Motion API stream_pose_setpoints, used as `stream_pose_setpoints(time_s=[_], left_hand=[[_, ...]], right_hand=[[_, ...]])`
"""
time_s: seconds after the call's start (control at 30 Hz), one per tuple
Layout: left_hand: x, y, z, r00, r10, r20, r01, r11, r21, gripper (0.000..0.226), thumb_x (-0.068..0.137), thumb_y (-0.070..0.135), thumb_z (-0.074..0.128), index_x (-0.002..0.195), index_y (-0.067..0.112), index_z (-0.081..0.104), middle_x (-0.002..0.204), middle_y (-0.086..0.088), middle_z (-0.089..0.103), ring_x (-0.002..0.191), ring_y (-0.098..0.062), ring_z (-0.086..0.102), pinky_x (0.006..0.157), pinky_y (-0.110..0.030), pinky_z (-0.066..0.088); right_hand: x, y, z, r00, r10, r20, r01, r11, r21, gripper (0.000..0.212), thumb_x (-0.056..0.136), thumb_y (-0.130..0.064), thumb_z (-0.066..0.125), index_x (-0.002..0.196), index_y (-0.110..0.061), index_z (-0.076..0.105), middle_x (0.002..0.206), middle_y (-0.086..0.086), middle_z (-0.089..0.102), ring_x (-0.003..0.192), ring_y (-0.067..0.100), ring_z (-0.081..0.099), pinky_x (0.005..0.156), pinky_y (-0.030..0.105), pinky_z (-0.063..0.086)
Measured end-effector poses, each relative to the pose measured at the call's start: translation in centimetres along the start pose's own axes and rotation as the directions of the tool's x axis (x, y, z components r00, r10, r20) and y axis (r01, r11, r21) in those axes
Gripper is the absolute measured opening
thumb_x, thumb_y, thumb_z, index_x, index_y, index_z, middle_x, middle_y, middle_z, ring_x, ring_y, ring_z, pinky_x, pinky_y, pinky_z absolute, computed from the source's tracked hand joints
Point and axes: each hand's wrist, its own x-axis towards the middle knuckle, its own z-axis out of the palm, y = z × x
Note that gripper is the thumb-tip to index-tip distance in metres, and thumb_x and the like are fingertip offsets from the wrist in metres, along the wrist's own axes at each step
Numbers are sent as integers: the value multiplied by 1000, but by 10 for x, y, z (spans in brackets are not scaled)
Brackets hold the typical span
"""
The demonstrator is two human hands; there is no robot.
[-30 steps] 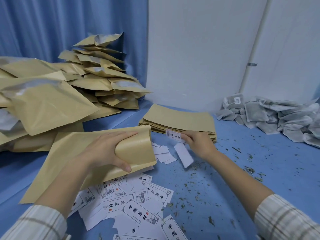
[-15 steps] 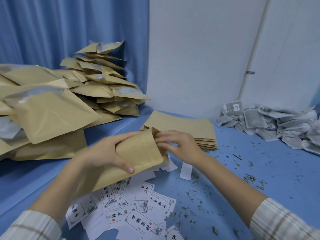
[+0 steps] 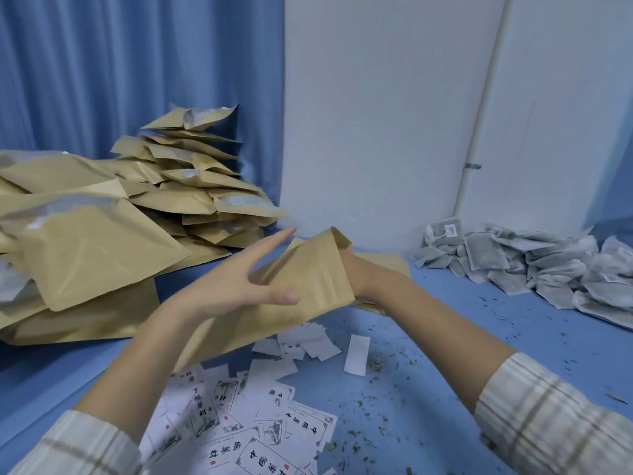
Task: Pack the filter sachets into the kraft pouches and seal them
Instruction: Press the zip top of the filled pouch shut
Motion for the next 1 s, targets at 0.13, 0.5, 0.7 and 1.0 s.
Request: stream_pose_setpoints(time_s=[0.13, 0.5, 0.7, 1.0], left_hand=[[11, 29, 7, 984, 170, -57, -137, 917, 375, 113, 48, 73, 75, 135, 67, 3, 144, 44, 9, 134, 19, 11, 101, -12, 19], [52, 61, -3, 836, 132, -533, -242, 960, -143, 20, 95, 23, 53, 114, 26, 60, 100, 10, 67, 89, 1, 63, 76, -17, 48], [64, 69, -5, 818, 41, -574, -276, 904, -327, 14, 96, 18, 52, 106, 22, 61, 93, 13, 66, 72, 11, 63, 65, -6, 49], [71, 65, 5, 926, -143, -350, -123, 761, -637, 18, 97, 19, 50, 105, 16, 66, 91, 0, 74, 80, -14, 71, 64, -26, 57]], right_hand=[[6, -6, -32, 993, 97, -62, -102, 991, -83, 31, 96, -3, 44, 126, 5, 48, 125, 14, 50, 121, 21, 45, 75, 7, 33], [-23, -25, -130, 881, -15, -473, 28, 999, 20, 57, 87, -63, 43, 69, -16, 69, 65, -10, 57, 65, 4, 52, 59, 18, 35], [-49, -15, -154, 956, -42, -291, 51, 998, 22, 61, 70, -81, 42, 52, -24, 54, 60, -14, 49, 62, 11, 51, 61, 21, 27], [-46, 11, -151, 886, -185, -424, 121, 977, -174, 61, 49, -61, 79, 50, -19, 35, 45, -11, 25, 44, 6, 27, 40, 18, 15]])
